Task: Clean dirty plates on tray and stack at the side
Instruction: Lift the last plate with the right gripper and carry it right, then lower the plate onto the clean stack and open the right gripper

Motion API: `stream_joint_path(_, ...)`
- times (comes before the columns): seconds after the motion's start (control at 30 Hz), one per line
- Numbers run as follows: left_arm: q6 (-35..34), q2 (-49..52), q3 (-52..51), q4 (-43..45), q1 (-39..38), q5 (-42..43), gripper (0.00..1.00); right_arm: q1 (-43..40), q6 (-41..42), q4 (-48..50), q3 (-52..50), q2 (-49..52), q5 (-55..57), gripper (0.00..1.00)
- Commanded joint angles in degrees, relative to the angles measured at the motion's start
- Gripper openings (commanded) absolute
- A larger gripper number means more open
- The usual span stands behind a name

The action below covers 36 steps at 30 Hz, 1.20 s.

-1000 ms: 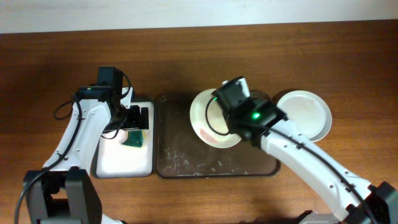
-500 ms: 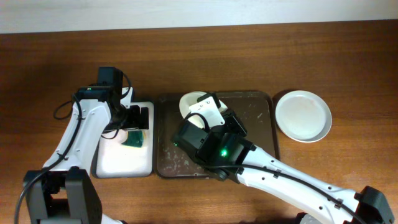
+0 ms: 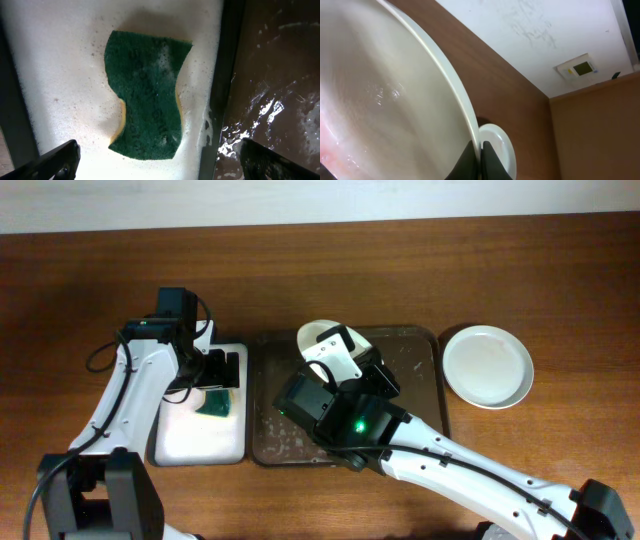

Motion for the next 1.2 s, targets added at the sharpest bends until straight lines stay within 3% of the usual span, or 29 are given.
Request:
stream_joint_path(0.0,-0.1,-0.6,0.2,0.1,0.2,1.0,0.99,-4.0,5.7,0.4,0.4,-0.4,0.3,0.04)
stream_joint_path(0.13,-0.1,-0.6,0.2,0.1,0.2,1.1,0.99,-19.6,13.9,0.3,0.4,-0.4,-19.6,0.04)
stream_joint_path(0.3,-0.1,-0.6,0.2,-0.1,0.2,1.1,0.99,-51.2,18.1,-0.1,0.4,-0.3,-56.5,0.04)
stream_joint_path(0.47,-0.1,-0.6,0.2,-0.1,0.2,1.1,0.99,-71.3,17.6,-1.6,-0.8,1.2,-62.2,0.04)
stream_joint_path(0.53,-0.1,-0.6,0.2,-0.1,0.2,1.1,0.99,-75.6,17.4,-2.2,-1.2,2.4,-62.2,0.04)
stream_joint_path(0.7,-0.1,-0.6,0.2,-0.1,0.2,1.0,0.99,-78.1,17.4,-2.9,-1.3,7.6,-61.9,0.04)
stream_joint_path(0.73,-0.2,-0.6,0.2,-0.1,0.2,1.1,0.99,-78.1,17.4,-2.9,-1.3,9.1,-62.0,0.11)
stream_joint_path(0.77,-0.1,-0.6,0.2,-0.1,0.2,1.1,0.99,-78.1,17.4,-2.9,-1.3,10.1,-62.0,0.31)
stream_joint_path(0.8,-0.1,-0.6,0.2,-0.1,0.2,1.1,1.00,-78.1,17.4,-3.1,-1.3,10.8,-61.9,0.41)
stream_joint_path(0.87,-0.2,-0.6,0.2,-0.1,0.2,1.1,1.00,-78.1,17.4,-4.1,-1.3,11.9,-63.1,0.48)
stream_joint_path(0.93,-0.1,-0.6,0.2,-0.1,0.2,1.1,0.99,-78.0,11.2,-4.3,-1.3,12.2,-71.0,0.61)
stream_joint_path(1.0,-0.1,-0.6,0.2,0.2,0.2,1.0,0.99,-76.9,0.5,-4.3,-1.3,12.2,-82.1,0.67)
stream_joint_path(1.17,-0.9,-0.6,0.2,2.5,0.2,1.0,0.99,-68.4,-6.9,-6.6,-1.3,12.2,-84.7,0.73)
